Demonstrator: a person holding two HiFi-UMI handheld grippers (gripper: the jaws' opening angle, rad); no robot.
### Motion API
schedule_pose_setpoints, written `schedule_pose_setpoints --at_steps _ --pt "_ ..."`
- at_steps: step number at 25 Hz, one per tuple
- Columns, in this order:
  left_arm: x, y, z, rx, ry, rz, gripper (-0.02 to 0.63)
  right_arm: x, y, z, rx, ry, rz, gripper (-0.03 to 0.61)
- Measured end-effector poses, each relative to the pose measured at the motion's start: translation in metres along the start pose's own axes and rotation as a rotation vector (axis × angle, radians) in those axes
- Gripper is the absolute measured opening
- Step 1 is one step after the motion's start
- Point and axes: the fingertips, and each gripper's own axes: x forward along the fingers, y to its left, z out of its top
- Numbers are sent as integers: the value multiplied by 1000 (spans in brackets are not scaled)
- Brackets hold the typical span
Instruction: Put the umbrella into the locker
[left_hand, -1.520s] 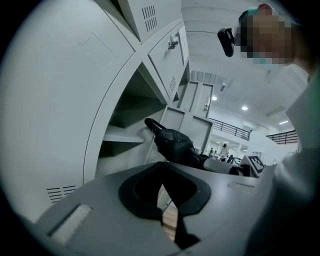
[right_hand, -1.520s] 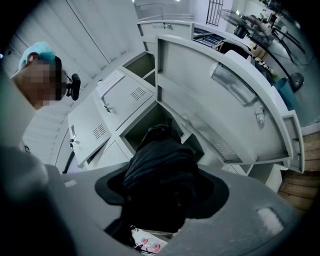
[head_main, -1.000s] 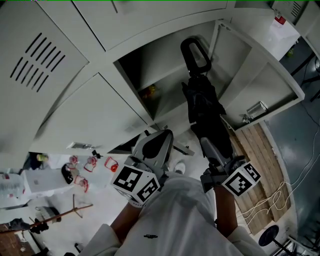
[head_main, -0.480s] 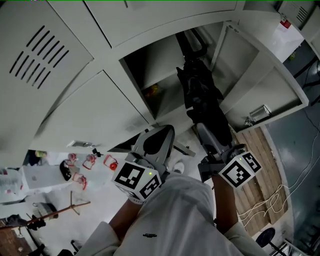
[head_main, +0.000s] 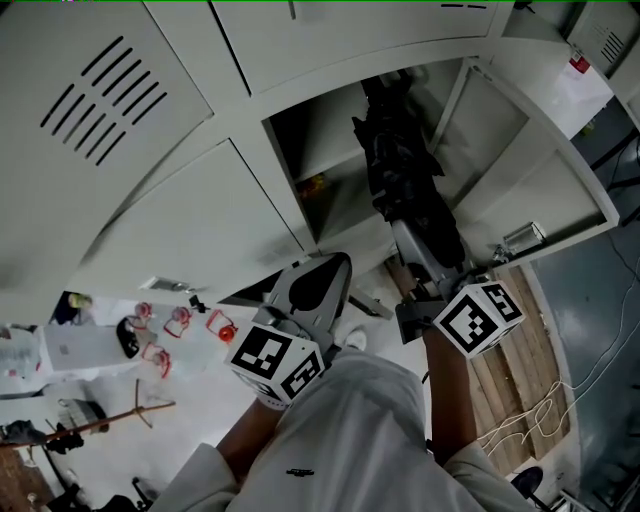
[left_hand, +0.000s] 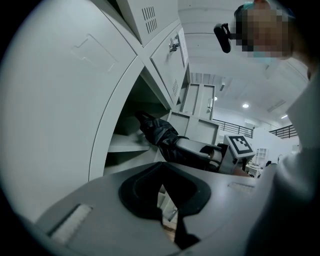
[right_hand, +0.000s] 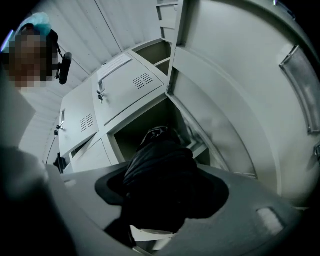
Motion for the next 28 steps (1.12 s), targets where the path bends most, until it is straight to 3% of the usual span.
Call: schedule_pose_setpoints --at_steps 23,28 --pt "-7 14 -2 -28 3 29 18 83 -11 2 -64 44 -50 284" --pt "-6 18 -3 -37 4 30 18 101 -15 2 -119 68 -76 282"
